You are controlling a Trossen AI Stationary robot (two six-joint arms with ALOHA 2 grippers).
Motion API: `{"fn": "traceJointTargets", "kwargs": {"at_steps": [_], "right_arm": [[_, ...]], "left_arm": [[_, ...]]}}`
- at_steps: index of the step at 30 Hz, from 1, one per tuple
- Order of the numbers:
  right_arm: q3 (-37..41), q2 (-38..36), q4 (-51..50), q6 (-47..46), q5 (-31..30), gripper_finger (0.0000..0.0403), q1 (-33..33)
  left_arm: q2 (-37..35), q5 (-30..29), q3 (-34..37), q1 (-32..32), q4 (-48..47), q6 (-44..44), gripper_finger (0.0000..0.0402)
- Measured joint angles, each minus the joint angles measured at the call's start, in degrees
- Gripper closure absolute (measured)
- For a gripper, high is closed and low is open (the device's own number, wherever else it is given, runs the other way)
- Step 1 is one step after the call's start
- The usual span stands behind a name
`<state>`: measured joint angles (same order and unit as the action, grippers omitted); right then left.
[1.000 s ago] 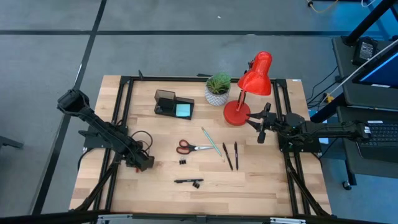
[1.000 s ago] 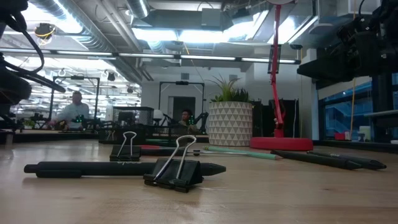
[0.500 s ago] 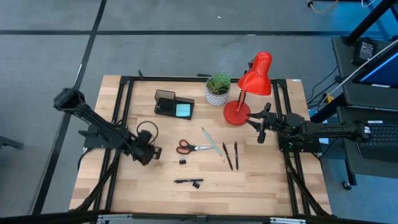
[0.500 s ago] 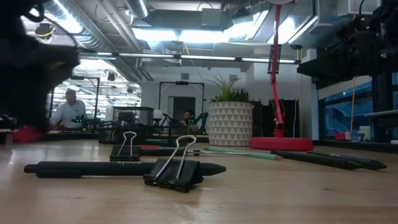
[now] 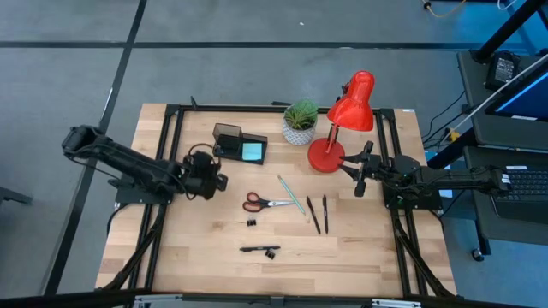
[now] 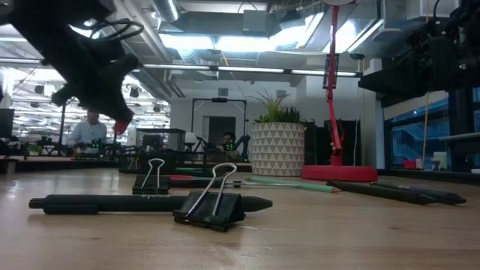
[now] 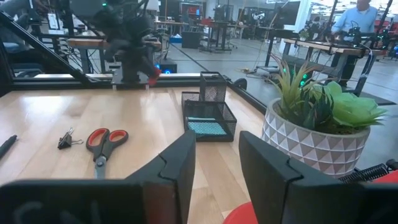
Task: Pick and place office supplies into organizer
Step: Put the red eraser into the black desk organizer
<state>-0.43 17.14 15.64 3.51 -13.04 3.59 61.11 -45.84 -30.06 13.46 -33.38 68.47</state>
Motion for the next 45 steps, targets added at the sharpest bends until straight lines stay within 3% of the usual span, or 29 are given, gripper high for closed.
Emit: {"fn": "traceJointTargets", "kwargs": {"at_steps": [8,15,45], "right_arm": [[0.00,-0.01,-0.02,-0.12,-1.14,0.0276,0.01],[0.00,0.01,-0.04,-0.13,-1.25,0.0276,0.01],[0.00,0.00,-0.28,-0.68,-1.51,0.0276,-0.01]], "left_arm": [[-0.01,-1.67,-0.02,-10.12,5.76,-18.23,0.0382],[0.08,-0.25,-0.04,-16.46,10.26,-28.46,0.0382],[17.60,3.54,-0.09,-26.85,22.42,-35.28,0.0382]]}}
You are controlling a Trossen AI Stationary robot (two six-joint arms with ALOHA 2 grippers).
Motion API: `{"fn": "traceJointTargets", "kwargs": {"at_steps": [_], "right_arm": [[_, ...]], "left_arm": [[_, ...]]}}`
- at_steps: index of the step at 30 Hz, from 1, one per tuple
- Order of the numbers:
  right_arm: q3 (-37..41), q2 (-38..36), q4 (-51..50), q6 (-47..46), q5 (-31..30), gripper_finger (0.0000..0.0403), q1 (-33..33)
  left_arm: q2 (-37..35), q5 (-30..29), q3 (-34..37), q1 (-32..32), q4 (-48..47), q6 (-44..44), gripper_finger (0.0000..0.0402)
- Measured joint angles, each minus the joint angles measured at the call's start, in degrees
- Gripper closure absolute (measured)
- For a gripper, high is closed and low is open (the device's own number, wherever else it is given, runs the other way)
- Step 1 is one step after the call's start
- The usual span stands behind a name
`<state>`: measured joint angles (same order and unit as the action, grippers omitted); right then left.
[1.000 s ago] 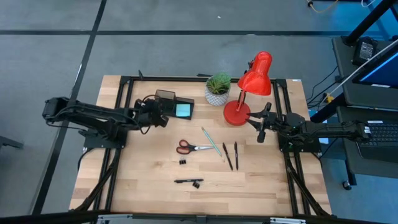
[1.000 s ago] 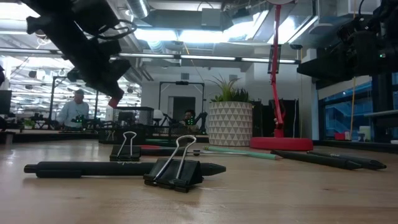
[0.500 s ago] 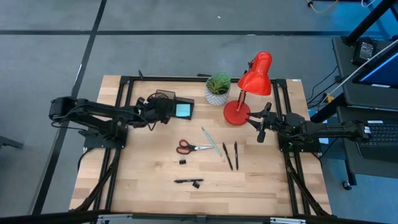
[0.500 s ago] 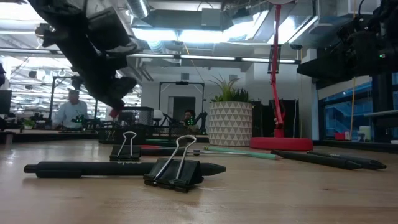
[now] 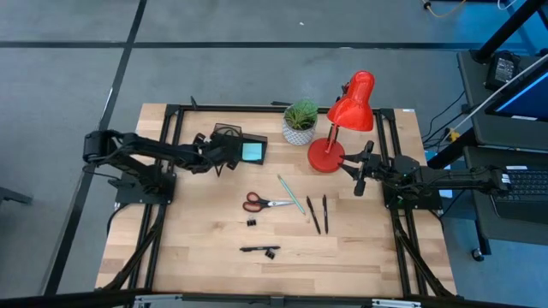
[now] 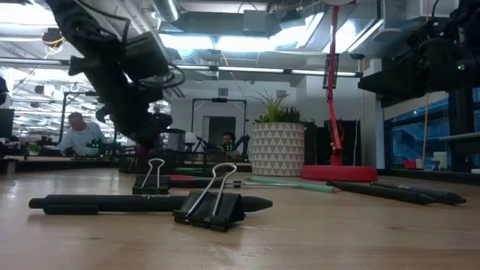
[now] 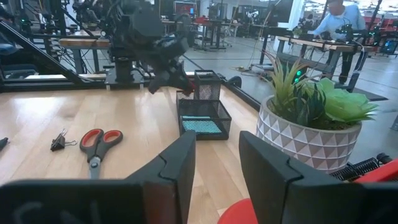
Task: Pick and place office supplies into organizer
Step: Put the red eraser into the black desk organizer
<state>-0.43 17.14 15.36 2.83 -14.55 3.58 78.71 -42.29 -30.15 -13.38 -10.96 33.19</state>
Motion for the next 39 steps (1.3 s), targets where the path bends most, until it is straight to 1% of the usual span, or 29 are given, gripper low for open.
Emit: {"fn": "traceJointTargets", "kwargs": {"at_steps": [7,12,18,22,26,30,39], "right_arm": [[0.00,-0.02,0.00,0.00,0.00,0.0276,0.02],[0.00,-0.02,0.00,0.00,0.00,0.0276,0.02],[0.00,0.00,0.02,0.00,0.00,0.0276,0.02],[0.00,0.00,0.02,0.00,0.02,0.0276,0.02],[0.00,-0.02,0.02,0.02,0.00,0.0276,0.00],[0.00,-0.01,0.02,0.00,0.00,0.0276,0.01],[0.00,-0.02,0.02,0.02,0.00,0.0276,-0.01]], "left_arm": [[3.26,1.30,0.00,-1.22,0.97,0.00,0.0382],[3.83,1.59,0.00,-1.37,1.15,0.09,0.0378],[3.83,2.26,0.00,-1.36,3.93,0.50,0.0343],[3.73,3.03,0.00,-1.38,4.06,0.52,0.0316],[3.71,3.03,0.00,-1.38,3.98,0.50,0.0298],[3.70,3.66,0.00,-1.38,3.95,0.50,0.0291],[3.16,6.33,0.00,-1.36,3.91,-0.53,0.0290]]}}
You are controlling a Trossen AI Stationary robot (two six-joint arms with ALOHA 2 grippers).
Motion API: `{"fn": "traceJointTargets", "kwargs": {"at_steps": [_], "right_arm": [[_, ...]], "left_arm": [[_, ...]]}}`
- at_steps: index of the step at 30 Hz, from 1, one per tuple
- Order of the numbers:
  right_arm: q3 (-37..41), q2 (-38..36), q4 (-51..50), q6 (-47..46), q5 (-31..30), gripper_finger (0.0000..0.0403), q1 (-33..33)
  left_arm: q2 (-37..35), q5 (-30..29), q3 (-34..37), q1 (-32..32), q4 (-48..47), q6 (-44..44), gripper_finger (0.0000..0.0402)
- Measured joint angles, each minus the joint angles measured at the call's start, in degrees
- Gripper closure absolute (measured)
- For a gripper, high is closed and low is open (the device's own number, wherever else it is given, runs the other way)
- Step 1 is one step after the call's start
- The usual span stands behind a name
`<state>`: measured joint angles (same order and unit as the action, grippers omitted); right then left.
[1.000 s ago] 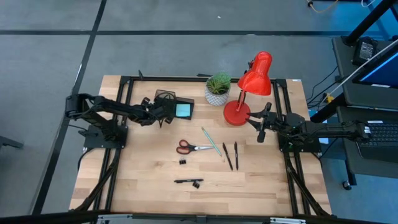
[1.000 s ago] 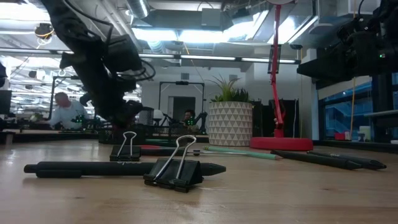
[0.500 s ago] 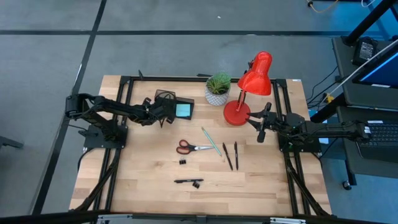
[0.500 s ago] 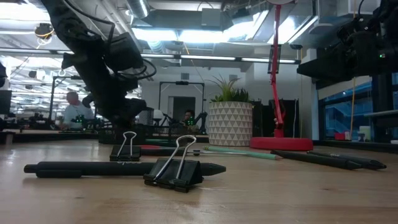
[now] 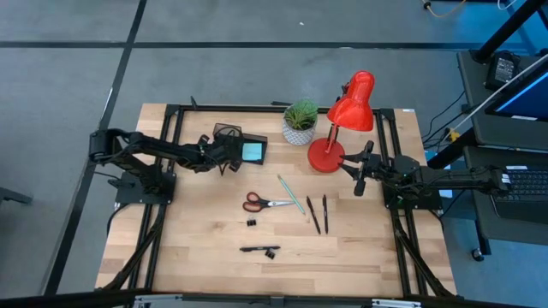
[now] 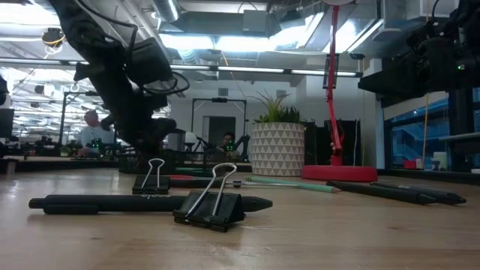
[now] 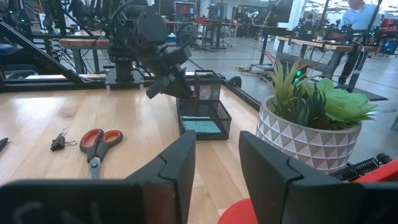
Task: Pick and place office supplies into organizer
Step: Put the red eraser into the black desk organizer, then put the black scissor into the black desk organizer
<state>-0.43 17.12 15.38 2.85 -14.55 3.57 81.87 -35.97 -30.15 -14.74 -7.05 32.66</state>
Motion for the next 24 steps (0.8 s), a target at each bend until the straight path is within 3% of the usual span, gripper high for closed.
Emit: {"fn": "traceJointTargets", "kwargs": {"at_steps": [6,14,20,24], "right_arm": [[0.00,0.00,0.00,0.00,0.00,0.0276,0.01],[0.00,0.00,-0.25,0.00,0.01,0.0276,0.02],[0.00,0.00,-0.57,-0.43,0.02,0.0276,0.01],[0.00,0.01,-0.62,-0.90,0.02,0.0276,0.02]], "left_arm": [[-4.05,0.27,0.00,0.00,-0.89,-1.93,0.0290],[-12.24,6.23,0.00,0.00,-2.04,-4.69,0.0290],[-15.49,21.78,0.00,2.80,0.95,-10.68,0.0290],[-15.07,32.88,0.00,8.01,7.77,-15.60,0.0290]]}}
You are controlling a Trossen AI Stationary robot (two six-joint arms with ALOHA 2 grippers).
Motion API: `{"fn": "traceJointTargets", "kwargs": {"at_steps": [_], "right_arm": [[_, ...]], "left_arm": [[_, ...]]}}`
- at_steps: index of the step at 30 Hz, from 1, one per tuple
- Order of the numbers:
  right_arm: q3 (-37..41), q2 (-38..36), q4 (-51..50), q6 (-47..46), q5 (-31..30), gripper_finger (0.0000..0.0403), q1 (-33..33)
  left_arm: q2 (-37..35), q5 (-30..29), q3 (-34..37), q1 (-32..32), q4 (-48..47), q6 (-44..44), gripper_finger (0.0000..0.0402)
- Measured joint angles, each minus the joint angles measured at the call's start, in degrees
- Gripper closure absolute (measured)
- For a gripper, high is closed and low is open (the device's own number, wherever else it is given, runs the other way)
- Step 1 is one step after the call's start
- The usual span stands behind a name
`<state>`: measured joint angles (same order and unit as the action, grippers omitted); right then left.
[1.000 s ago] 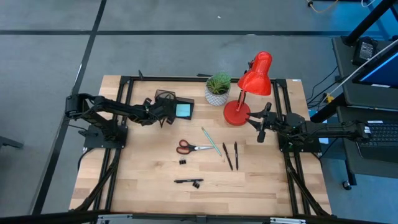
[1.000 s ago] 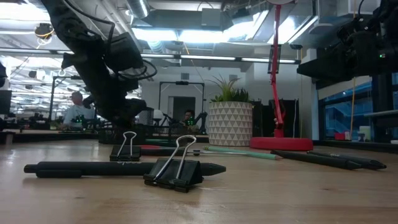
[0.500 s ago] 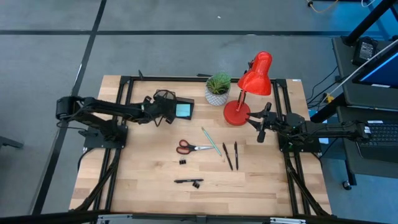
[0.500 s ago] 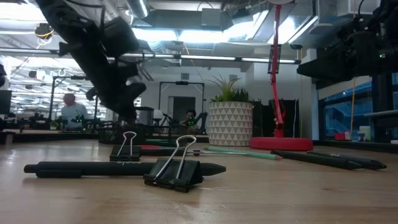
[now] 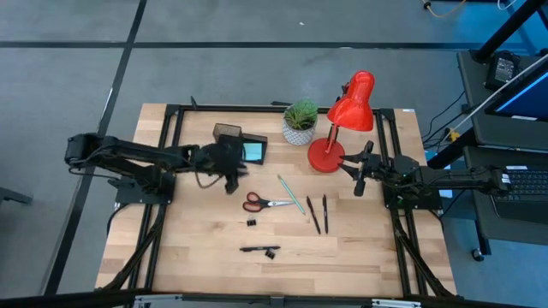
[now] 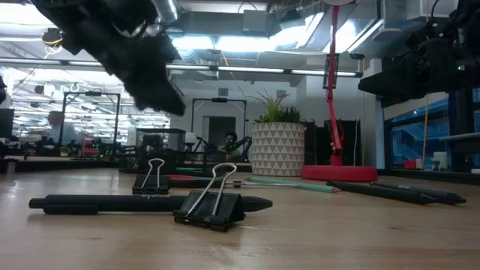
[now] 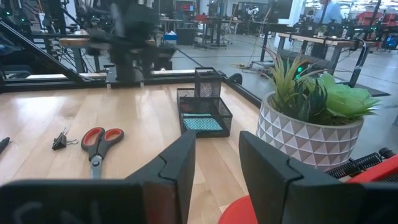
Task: Pick and place office supplies into organizer
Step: Put the black scissor into the black desk organizer
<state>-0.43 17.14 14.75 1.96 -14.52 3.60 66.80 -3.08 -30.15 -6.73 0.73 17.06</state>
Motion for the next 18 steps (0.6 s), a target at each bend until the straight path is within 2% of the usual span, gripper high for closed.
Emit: {"fn": "traceJointTargets", "kwargs": {"at_steps": [3,7,10,13,18], "right_arm": [[0.00,-0.01,-0.01,-0.23,0.00,0.0276,-0.01],[0.01,-0.01,-0.03,-0.35,0.00,0.0276,-0.02],[0.00,-0.01,-0.03,-0.47,0.00,0.0276,-0.02],[0.00,-0.01,-0.03,-1.74,0.00,0.0276,0.00],[0.02,-0.01,0.04,-2.95,0.00,0.0276,-0.02]], "left_arm": [[1.57,3.59,0.00,5.17,6.16,-5.12,0.0290],[5.31,3.71,0.00,11.99,14.11,-11.72,0.0290],[9.04,2.68,-0.02,15.75,19.55,-10.97,0.0290],[12.85,1.51,-1.92,18.68,19.69,-10.14,0.0290],[18.71,0.47,-8.52,22.03,18.71,-16.30,0.0290]]}}
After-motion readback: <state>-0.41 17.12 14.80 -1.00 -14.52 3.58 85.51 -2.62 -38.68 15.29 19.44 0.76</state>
